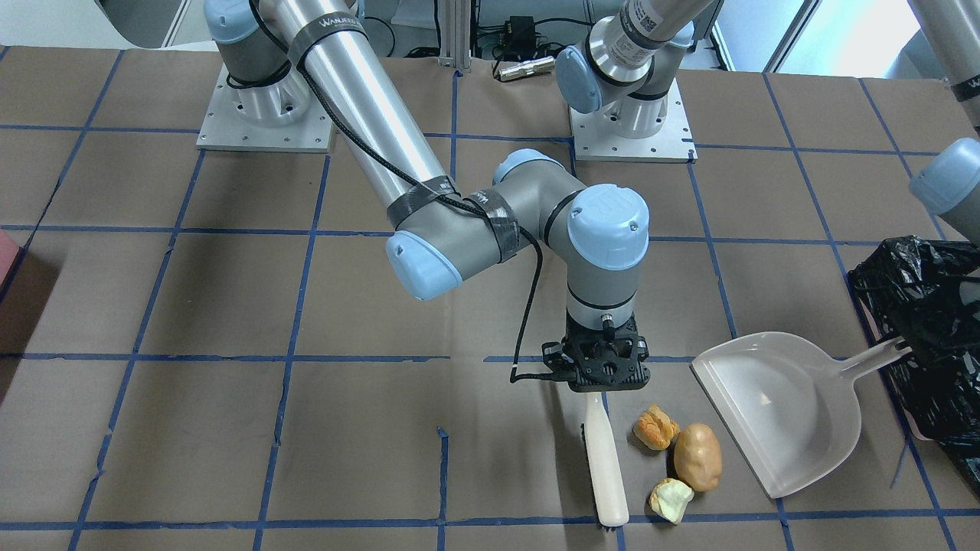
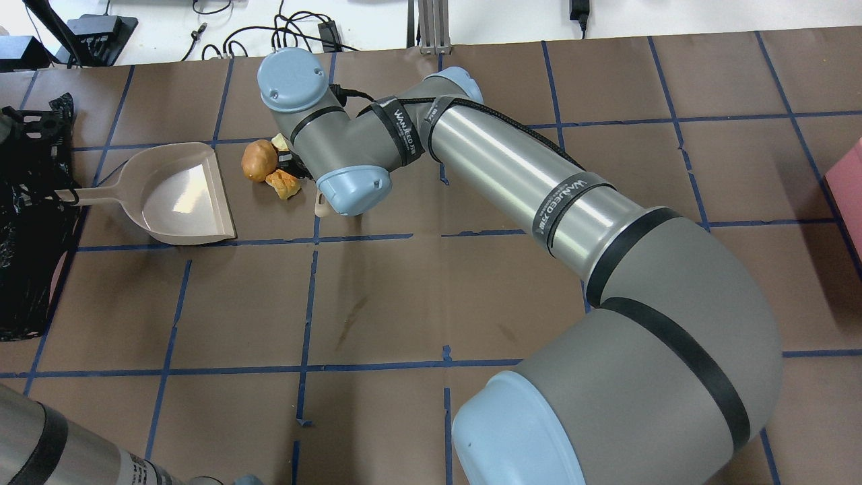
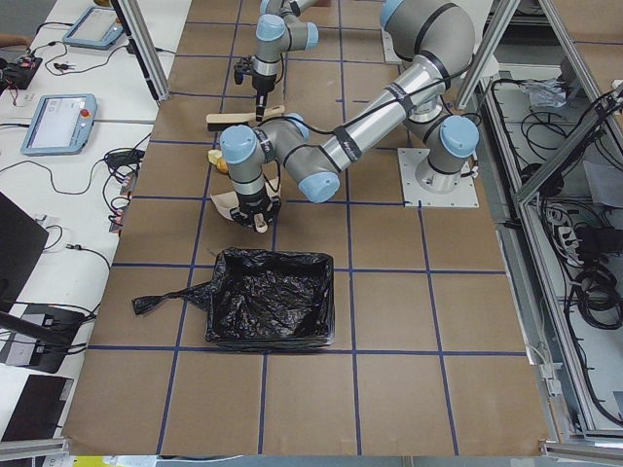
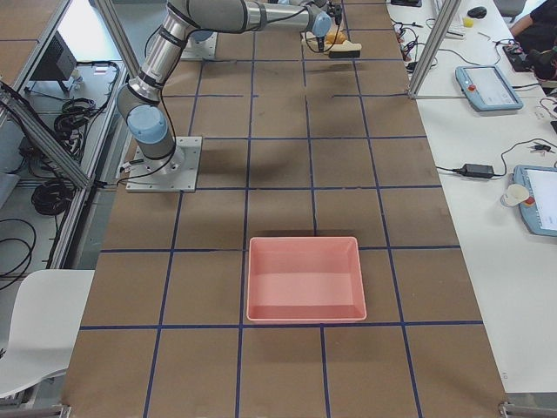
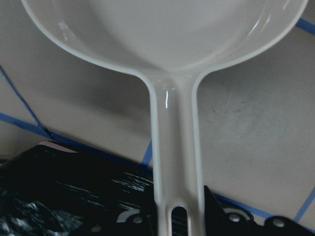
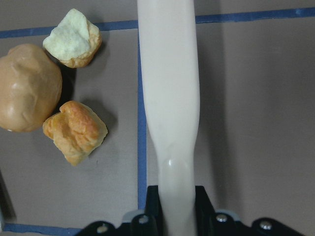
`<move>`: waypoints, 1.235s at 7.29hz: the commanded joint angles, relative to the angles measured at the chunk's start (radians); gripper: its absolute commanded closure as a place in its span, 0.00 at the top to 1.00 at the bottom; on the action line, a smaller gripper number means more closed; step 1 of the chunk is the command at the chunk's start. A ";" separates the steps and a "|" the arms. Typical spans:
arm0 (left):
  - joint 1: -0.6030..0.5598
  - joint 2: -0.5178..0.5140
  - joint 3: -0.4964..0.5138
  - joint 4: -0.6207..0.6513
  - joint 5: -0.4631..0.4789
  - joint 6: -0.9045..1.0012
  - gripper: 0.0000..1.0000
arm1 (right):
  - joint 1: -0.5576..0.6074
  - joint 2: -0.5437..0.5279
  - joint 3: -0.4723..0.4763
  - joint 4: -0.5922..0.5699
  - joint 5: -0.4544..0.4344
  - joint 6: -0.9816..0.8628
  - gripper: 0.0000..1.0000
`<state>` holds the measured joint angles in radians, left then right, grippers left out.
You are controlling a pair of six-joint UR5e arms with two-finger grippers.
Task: Sweep and dump trash in nearest bin
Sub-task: 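Sweep the potato and bread chunks into the dustpan with the right gripper's brush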
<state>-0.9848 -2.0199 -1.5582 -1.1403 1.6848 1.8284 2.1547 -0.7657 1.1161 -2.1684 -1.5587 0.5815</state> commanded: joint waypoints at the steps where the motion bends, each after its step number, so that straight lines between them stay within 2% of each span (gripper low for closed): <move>1: -0.023 -0.016 0.007 0.001 -0.032 0.012 0.20 | 0.022 0.060 -0.057 -0.004 0.002 0.000 0.07; 4: -0.035 -0.020 0.007 0.002 -0.065 0.005 0.20 | 0.091 0.123 -0.140 -0.004 -0.007 0.018 0.07; 9: -0.034 -0.002 0.006 -0.004 -0.088 0.006 0.20 | 0.218 0.137 -0.240 0.006 -0.050 0.141 0.08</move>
<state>-1.0186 -2.0248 -1.5523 -1.1421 1.5978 1.8357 2.3431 -0.6296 0.9061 -2.1663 -1.5947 0.6918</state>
